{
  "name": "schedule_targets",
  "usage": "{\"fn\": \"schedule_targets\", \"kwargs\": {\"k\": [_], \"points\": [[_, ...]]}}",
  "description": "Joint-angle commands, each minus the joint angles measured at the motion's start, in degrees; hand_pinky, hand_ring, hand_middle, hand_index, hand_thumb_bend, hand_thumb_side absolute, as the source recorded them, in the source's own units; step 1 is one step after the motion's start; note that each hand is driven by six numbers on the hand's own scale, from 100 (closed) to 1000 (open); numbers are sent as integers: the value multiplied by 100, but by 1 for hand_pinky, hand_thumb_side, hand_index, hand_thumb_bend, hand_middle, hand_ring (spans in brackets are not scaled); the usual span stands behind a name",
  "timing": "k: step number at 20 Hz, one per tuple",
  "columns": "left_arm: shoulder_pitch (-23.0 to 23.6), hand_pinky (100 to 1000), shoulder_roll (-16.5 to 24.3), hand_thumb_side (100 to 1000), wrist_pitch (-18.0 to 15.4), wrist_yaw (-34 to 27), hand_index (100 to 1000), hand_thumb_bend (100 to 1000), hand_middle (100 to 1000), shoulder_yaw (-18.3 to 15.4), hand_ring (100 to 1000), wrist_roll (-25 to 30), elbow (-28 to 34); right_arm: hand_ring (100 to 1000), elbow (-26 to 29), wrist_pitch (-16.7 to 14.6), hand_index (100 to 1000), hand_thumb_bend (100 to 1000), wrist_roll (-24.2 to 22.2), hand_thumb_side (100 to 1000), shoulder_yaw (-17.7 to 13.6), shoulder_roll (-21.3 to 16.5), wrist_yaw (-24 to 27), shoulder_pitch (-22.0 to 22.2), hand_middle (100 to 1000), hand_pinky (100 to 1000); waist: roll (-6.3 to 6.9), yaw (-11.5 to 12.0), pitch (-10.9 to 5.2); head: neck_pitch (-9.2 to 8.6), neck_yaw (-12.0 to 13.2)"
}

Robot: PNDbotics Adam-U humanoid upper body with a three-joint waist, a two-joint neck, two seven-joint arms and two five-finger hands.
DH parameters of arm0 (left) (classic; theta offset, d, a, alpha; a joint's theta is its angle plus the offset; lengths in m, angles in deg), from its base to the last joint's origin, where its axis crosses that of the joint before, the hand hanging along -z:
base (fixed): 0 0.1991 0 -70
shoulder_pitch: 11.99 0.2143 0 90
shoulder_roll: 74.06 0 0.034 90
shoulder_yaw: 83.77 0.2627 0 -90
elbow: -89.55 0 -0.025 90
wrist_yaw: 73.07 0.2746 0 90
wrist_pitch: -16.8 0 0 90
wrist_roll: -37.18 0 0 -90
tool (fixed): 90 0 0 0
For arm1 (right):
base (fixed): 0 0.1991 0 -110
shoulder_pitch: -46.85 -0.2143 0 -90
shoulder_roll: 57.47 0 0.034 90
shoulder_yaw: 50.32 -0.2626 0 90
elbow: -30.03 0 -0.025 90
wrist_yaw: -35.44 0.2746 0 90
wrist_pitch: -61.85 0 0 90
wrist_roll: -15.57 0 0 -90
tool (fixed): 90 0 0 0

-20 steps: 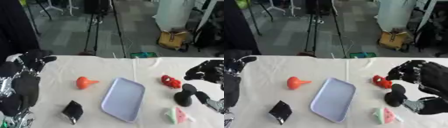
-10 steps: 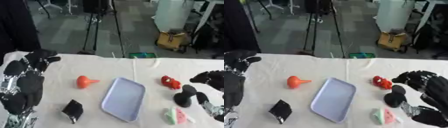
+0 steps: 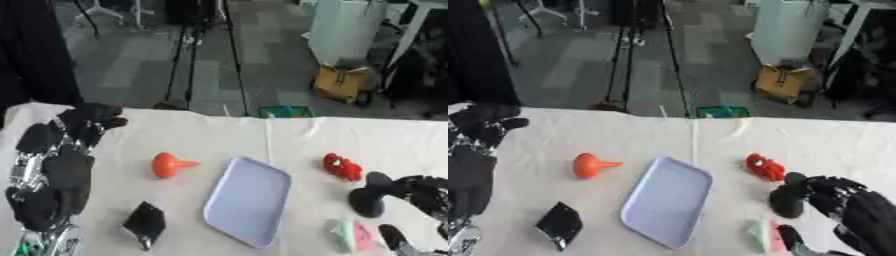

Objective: Pick up objects on the table and place them in the box.

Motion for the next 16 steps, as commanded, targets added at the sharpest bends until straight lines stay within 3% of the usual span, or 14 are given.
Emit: {"fn": "schedule_targets", "kwargs": {"k": [1, 4, 7, 10, 11, 16], "points": [[-80, 748, 95, 1000, 8, -7, 740, 161, 684, 19, 762, 15, 81, 819, 11, -68, 976, 330, -198, 1000, -85, 27, 44, 72, 723, 747, 14, -13, -53, -67, 41], [-103, 748, 115, 1000, 9, -7, 740, 159, 694, 27, 761, 23, 81, 834, 9, -31, 984, 334, -275, 1000, -157, 147, 40, 251, 729, 754, 21, -20, -15, -103, 91], [-105, 747, 115, 1000, 10, -9, 738, 156, 701, 25, 760, 13, 81, 847, -32, -55, 1000, 428, -280, 1000, -159, 179, -85, 313, 724, 796, 43, -35, -7, -123, 156], [-110, 747, 101, 1000, 21, -13, 738, 155, 702, 42, 760, 27, 81, 855, -196, -126, 1000, 453, -225, 993, -114, 227, -241, 308, 727, 808, 58, -37, -4, -123, 181], [-114, 745, 89, 1000, 23, -17, 738, 154, 702, 43, 759, 29, 81, 869, -248, -134, 1000, 484, -195, 954, -108, 263, -276, 315, 733, 819, 81, -29, -6, -99, 231], [-131, 744, 30, 1000, 20, -46, 738, 153, 703, 46, 758, 35, 81, 872, -360, -55, 1000, 469, -40, 956, -119, 418, -338, 321, 736, 820, 180, 0, -26, 188, 339]]}}
